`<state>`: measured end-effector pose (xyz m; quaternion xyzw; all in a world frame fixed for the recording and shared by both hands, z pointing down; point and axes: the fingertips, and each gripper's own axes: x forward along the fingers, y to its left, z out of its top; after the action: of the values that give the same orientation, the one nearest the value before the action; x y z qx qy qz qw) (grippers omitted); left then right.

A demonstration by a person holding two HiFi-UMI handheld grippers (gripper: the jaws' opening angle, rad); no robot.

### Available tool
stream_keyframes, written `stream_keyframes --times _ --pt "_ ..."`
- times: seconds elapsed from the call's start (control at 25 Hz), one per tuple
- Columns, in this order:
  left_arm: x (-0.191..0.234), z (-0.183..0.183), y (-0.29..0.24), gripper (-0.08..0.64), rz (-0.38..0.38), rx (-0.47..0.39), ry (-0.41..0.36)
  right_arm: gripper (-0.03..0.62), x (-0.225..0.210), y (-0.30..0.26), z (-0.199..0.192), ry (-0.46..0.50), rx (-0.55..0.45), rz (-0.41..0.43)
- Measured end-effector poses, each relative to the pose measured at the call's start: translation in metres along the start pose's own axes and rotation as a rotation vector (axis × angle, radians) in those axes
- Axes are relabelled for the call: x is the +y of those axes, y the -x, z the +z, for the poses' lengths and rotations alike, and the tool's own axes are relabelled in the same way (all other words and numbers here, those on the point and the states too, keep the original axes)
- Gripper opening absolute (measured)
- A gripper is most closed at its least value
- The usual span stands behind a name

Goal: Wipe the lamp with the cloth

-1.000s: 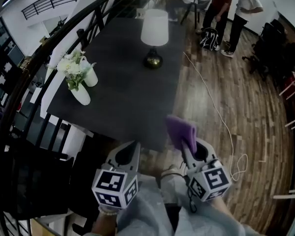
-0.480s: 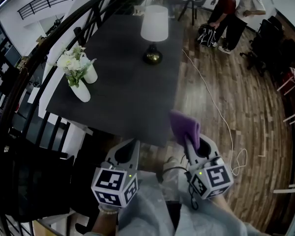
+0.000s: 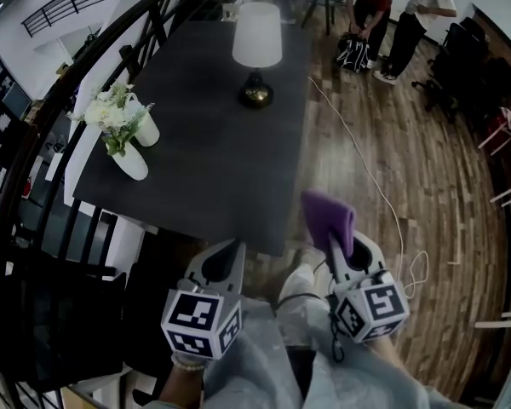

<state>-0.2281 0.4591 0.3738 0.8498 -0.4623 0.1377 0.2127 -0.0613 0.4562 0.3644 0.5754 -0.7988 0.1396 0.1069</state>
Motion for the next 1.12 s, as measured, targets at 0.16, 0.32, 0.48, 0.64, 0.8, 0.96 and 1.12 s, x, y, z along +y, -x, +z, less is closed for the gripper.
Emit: stream_keyframes --times 0.16,0.32,0.48,0.64,0.8,0.96,1.12 --pt "0.002 0.006 -0.011 0.002 0.012 0.006 0.007 0.051 -0.008 -0.015 0.004 0.015 0.010 0.019" --pt "-0.002 0.015 -0.033 0.002 0.015 0.005 0.013 0.051 -0.026 -0.025 0.009 0.011 0.004 0.027" --pt "-0.014 0.025 -0.062 0.002 0.017 0.006 0.005 0.051 -0.056 -0.036 0.014 0.003 -0.001 0.027" --pt "-0.033 0.042 -0.103 0.002 0.014 0.013 -0.010 0.051 -0.100 -0.048 0.022 -0.012 -0.005 0.021" --pt "-0.054 0.065 -0.145 0.002 0.009 0.012 -0.017 0.051 -0.146 -0.060 0.032 -0.024 -0.007 0.019" --pt "-0.072 0.084 -0.190 0.002 0.009 0.010 -0.023 0.051 -0.191 -0.075 0.041 -0.025 -0.010 0.028" --pt "-0.089 0.096 -0.228 0.002 0.018 0.011 -0.021 0.051 -0.232 -0.088 0.045 -0.028 -0.004 0.042"
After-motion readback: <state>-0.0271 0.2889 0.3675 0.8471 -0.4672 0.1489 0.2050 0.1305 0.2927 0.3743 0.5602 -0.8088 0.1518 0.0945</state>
